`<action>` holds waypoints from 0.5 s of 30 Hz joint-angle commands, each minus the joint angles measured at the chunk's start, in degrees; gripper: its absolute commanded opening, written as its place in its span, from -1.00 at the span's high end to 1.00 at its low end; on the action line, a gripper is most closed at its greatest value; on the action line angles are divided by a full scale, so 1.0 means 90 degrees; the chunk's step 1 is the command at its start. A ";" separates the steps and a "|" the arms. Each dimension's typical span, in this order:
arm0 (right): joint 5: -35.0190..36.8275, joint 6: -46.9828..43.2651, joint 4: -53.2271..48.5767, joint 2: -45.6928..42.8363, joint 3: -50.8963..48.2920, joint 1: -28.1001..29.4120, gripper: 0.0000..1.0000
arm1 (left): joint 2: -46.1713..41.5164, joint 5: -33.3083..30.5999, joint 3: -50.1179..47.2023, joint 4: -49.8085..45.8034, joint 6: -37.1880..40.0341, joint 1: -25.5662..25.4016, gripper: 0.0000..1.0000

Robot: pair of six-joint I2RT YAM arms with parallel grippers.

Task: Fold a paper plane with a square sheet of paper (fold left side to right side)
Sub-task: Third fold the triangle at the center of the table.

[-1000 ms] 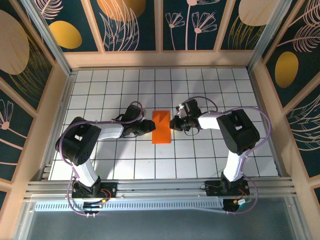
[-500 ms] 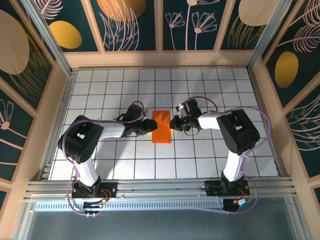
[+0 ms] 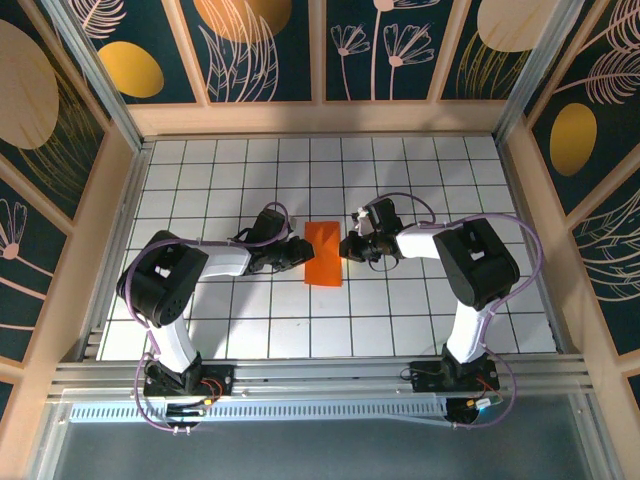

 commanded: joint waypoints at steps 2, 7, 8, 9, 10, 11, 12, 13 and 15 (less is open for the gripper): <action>0.0477 -0.0244 -0.0236 0.0038 0.0037 0.0025 1.00 | -0.0101 -0.0012 -0.0135 0.0163 -0.0107 -0.0030 0.78; 0.0733 -0.0422 -0.0088 -0.0332 0.0031 0.0030 0.69 | -0.0250 -0.0025 -0.0172 0.0131 -0.0268 -0.0052 1.00; 0.0840 -0.0490 -0.0081 -0.0444 0.0017 0.0025 0.62 | -0.0286 -0.0043 -0.0181 0.0126 -0.0314 -0.0066 1.00; 0.0966 -0.0554 -0.0072 -0.0587 -0.0018 0.0030 0.53 | -0.0313 -0.0046 -0.0177 0.0130 -0.0368 -0.0083 1.00; 0.1051 -0.0626 -0.0055 -0.0724 -0.0069 0.0026 0.45 | -0.0327 -0.0034 -0.0191 0.0149 -0.0414 -0.0077 1.00; 0.1166 -0.0698 -0.0033 -0.0889 -0.0140 0.0035 0.35 | -0.0355 -0.0024 -0.0200 0.0176 -0.0490 -0.0092 1.00; 0.1311 -0.0790 -0.0020 -0.1070 -0.0213 0.0040 0.28 | -0.0377 -0.0026 -0.0211 0.0203 -0.0558 -0.0098 1.00; 0.1432 -0.0870 -0.0014 -0.1229 -0.0292 0.0058 0.22 | -0.0398 -0.0045 -0.0211 0.0205 -0.0608 -0.0105 1.00; 0.1799 -0.1110 -0.0017 -0.1634 -0.0490 0.0182 0.09 | -0.0444 -0.0043 -0.0211 0.0198 -0.0689 -0.0110 1.00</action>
